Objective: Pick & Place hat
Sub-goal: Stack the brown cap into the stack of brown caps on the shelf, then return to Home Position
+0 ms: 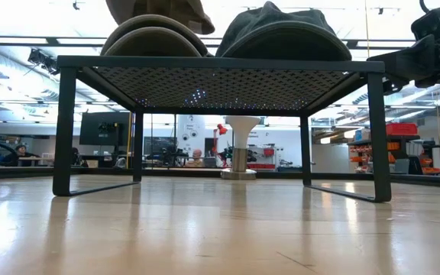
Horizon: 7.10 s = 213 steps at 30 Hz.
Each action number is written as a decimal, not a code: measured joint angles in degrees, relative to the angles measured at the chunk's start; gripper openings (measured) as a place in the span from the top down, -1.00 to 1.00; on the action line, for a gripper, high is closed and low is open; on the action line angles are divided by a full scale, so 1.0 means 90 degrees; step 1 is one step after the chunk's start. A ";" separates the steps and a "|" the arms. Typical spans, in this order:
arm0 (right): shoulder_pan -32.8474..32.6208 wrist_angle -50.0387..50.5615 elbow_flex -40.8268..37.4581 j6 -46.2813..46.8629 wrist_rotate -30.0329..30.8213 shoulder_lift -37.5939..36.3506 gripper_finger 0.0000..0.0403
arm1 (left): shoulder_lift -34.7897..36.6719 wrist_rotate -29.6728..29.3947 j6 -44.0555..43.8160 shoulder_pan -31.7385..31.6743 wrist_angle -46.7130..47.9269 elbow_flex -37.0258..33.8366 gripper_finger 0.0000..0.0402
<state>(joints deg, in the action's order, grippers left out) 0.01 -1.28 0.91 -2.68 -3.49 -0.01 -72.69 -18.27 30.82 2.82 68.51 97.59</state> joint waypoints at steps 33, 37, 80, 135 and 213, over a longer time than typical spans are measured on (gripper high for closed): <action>0.0000 -0.0010 0.0002 0.0000 -0.0049 0.0024 0.93 | -0.1211 0.0004 -0.0974 0.1134 0.0345 0.0003 0.99; 0.0000 -0.0008 0.0002 0.0000 -0.0049 0.0024 0.93 | -0.1255 0.0005 -0.0997 0.1194 0.0307 0.0003 0.99; 0.0000 0.0000 0.0002 0.0000 -0.0049 0.0022 0.93 | -0.0973 -0.0320 -0.0950 0.1211 0.0176 0.0012 0.33; 0.0000 0.0000 0.0002 0.0000 -0.0046 0.0022 0.93 | 0.3107 0.0486 -0.2867 0.0234 -0.0905 -0.3650 1.00; 0.0000 -0.0001 0.0002 0.0000 -0.0046 0.0022 0.93 | 0.7340 0.1155 -0.3348 0.0234 -0.6069 -0.8676 1.00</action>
<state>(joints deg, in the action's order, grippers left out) 0.01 -1.29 0.93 -2.68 -3.90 0.19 -6.63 -7.88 0.69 4.93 13.89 19.51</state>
